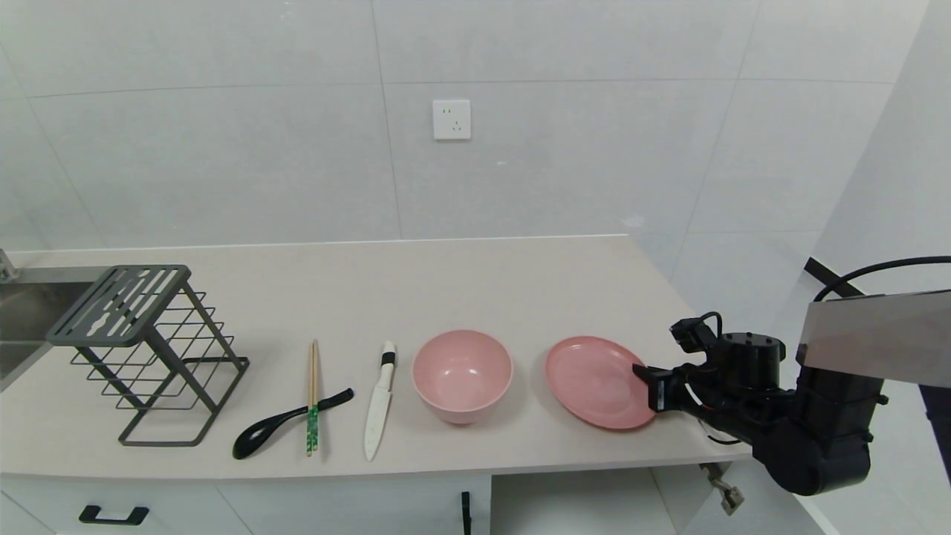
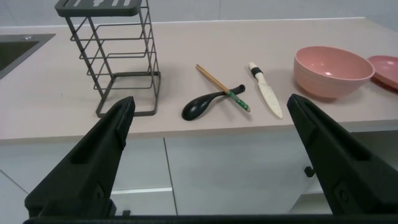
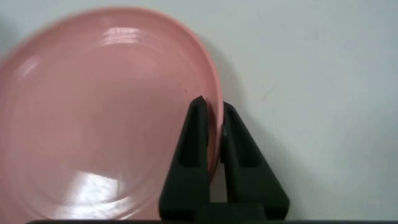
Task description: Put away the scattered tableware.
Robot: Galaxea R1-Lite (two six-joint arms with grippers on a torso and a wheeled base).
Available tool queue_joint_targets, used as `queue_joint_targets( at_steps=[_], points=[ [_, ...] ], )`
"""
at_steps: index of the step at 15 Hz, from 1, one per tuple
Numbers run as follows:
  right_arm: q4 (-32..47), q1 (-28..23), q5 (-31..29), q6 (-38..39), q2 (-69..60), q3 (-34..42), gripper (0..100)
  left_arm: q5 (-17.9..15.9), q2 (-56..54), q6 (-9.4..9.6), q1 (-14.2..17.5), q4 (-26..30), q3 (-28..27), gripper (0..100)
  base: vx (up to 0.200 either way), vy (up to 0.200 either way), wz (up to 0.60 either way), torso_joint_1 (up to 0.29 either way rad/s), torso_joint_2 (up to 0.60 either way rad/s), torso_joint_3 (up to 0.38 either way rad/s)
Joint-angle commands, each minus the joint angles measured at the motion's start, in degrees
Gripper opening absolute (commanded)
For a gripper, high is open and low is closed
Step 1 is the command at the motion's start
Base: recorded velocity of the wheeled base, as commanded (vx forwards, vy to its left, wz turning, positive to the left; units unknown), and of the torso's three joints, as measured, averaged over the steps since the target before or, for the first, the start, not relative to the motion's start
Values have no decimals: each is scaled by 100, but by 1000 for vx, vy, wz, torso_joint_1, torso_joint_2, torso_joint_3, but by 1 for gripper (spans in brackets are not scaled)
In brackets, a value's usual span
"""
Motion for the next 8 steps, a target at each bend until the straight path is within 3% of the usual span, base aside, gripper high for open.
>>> queue_joint_targets(
  at_steps=[1,4,8],
  points=[
    [51,-43,-1,-7,-28,1,0,1,7,4,0,-1,0,100,0,0,0,0,0,0],
    [-520,-209,-1,213,-55,-8,0,1,7,4,0,-1,0,100,0,0,0,0,0,0],
    [-687,-192,-1,1338,-608,36,0,-8,7,4,0,-1,0,100,0,0,0,0,0,0]
  ],
)
